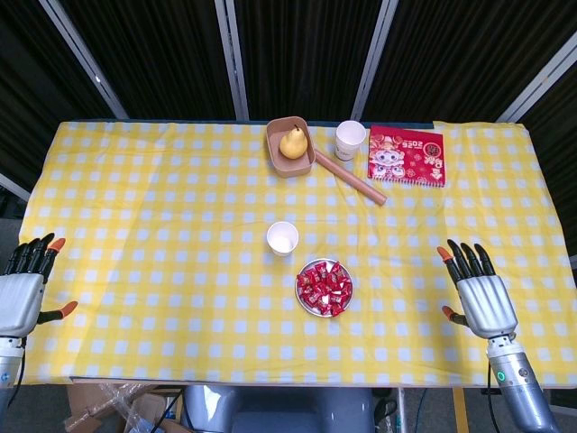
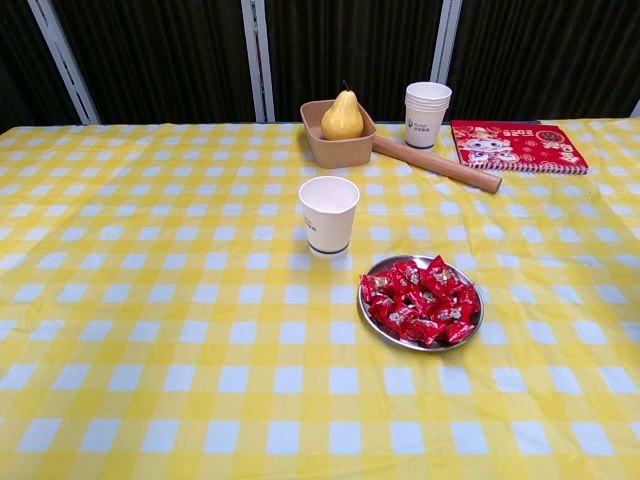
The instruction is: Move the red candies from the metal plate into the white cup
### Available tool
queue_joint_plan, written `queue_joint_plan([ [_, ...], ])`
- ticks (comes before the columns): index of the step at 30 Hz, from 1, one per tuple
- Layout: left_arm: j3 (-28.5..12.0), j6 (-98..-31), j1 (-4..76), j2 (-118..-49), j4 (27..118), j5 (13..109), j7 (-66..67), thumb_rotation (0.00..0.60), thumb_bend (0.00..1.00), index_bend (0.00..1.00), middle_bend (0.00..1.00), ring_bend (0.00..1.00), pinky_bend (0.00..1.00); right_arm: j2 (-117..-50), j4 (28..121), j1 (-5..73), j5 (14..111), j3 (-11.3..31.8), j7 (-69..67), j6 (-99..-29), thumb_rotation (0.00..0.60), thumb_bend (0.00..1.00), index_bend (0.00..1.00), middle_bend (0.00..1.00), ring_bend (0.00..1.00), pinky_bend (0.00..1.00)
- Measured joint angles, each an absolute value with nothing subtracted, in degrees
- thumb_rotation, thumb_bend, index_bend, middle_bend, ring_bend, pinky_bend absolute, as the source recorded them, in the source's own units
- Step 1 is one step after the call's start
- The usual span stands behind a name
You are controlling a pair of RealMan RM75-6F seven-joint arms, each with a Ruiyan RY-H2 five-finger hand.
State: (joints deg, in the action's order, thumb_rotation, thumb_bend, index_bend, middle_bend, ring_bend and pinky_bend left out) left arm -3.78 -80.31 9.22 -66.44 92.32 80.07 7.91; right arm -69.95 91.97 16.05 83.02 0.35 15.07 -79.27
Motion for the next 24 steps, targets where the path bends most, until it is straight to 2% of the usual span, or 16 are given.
queue_joint_plan([
  [8, -3.6, -80.8, 9.0, -66.2, 92.4, 80.6, 7.9, 0.6, 0.0, 0.01, 0.0, 0.0, 0.0, -70.1, 92.9, 15.8, 83.6, 1.1, 15.1, -79.1, 0.6, 0.21, 0.0, 0.0, 0.0, 0.0],
  [10, -3.7, -80.5, 8.9, -66.1, 92.6, 80.2, 7.4, 0.6, 0.0, 0.01, 0.0, 0.0, 0.0, -70.1, 93.8, 15.9, 83.6, 1.7, 15.0, -79.4, 0.6, 0.21, 0.0, 0.03, 0.05, 0.11],
  [11, -3.7, -80.3, 9.0, -66.0, 92.7, 80.0, 7.1, 0.6, 0.0, 0.01, 0.0, 0.0, 0.0, -70.1, 94.5, 16.0, 83.6, 2.2, 15.0, -79.4, 0.6, 0.21, 0.0, 0.09, 0.12, 0.23],
  [12, -3.7, -79.9, 9.0, -65.9, 92.9, 79.9, 7.0, 0.6, 0.0, 0.01, 0.0, 0.0, 0.0, -70.1, 95.1, 16.2, 83.5, 2.5, 15.1, -79.4, 0.6, 0.21, 0.0, 0.21, 0.26, 0.4],
  [13, -3.7, -79.8, 9.1, -65.9, 92.9, 79.9, 7.0, 0.6, 0.0, 0.01, 0.0, 0.0, 0.0, -70.0, 95.6, 16.4, 83.4, 2.9, 15.2, -79.3, 0.6, 0.21, 0.0, 0.37, 0.42, 0.57],
  [16, -3.6, -79.5, 9.3, -65.9, 92.9, 80.0, 7.3, 0.6, 0.0, 0.01, 0.0, 0.0, 0.0, -70.0, 97.9, 17.2, 82.2, 3.9, 15.3, -77.9, 0.6, 0.21, 0.0, 0.72, 0.76, 0.86],
  [19, -3.6, -79.4, 9.3, -65.8, 93.1, 79.9, 7.1, 0.6, 0.0, 0.01, 0.0, 0.0, 0.0, -69.9, 100.3, 18.6, 79.8, 4.9, 16.3, -74.9, 0.6, 0.21, 0.0, 0.89, 0.92, 0.98],
  [24, -3.5, -79.1, 9.4, -65.6, 93.1, 80.0, 6.9, 0.6, 0.0, 0.01, 0.0, 0.0, 0.0, -70.3, 104.2, 21.6, 74.1, 6.3, 21.9, -69.6, 0.6, 0.21, 0.02, 0.94, 0.97, 1.0],
])
